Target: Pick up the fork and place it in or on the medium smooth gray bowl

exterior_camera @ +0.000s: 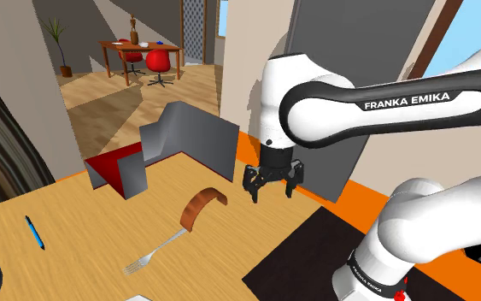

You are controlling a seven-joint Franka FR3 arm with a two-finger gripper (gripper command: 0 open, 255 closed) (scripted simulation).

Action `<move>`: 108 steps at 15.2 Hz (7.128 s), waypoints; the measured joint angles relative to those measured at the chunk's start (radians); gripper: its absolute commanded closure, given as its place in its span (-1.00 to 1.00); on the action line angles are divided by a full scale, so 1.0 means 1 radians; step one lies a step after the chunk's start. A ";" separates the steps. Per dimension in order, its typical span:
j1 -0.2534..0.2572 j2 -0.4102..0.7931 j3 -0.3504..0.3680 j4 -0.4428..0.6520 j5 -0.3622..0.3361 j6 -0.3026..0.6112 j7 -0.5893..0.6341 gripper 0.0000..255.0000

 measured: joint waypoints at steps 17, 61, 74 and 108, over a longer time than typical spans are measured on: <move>-0.258 0.752 0.522 0.250 -0.277 0.530 0.929 -1.00; 0.198 1.469 0.088 0.840 -0.842 0.579 1.676 1.00; 0.149 1.349 0.160 0.828 -0.766 0.475 1.637 1.00; 0.381 1.184 0.310 0.774 -0.695 0.369 1.974 1.00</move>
